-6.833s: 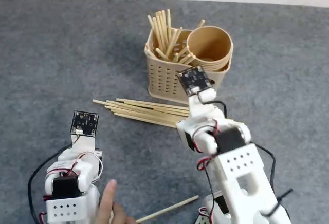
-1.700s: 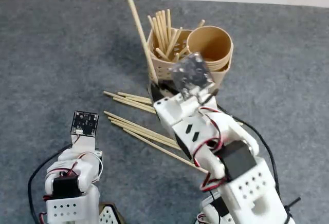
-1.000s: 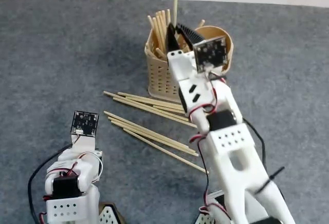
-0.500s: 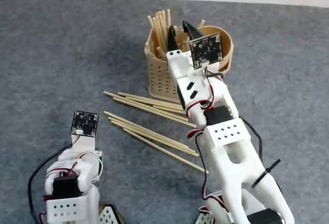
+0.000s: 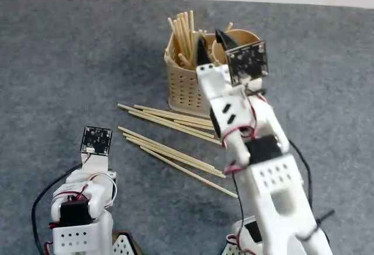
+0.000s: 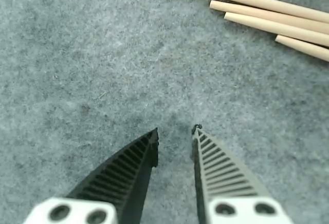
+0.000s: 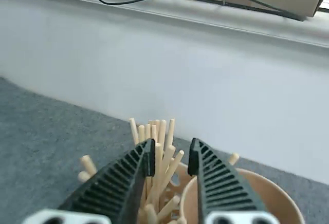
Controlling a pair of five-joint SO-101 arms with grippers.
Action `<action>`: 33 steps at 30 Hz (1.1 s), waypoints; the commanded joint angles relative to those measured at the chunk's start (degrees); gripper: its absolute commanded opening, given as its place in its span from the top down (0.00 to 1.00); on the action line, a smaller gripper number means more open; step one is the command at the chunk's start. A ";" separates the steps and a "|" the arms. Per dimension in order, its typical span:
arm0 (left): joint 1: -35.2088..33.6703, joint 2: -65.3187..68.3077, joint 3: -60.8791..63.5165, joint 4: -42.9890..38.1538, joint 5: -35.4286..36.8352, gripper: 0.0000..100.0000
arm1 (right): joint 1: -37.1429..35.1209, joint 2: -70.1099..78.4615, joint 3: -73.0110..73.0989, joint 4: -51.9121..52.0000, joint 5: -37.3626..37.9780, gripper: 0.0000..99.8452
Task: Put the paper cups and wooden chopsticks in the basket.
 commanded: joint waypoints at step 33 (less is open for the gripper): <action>-0.31 0.13 1.19 0.44 0.35 0.88 | -21.41 23.52 -3.03 37.76 8.62 0.88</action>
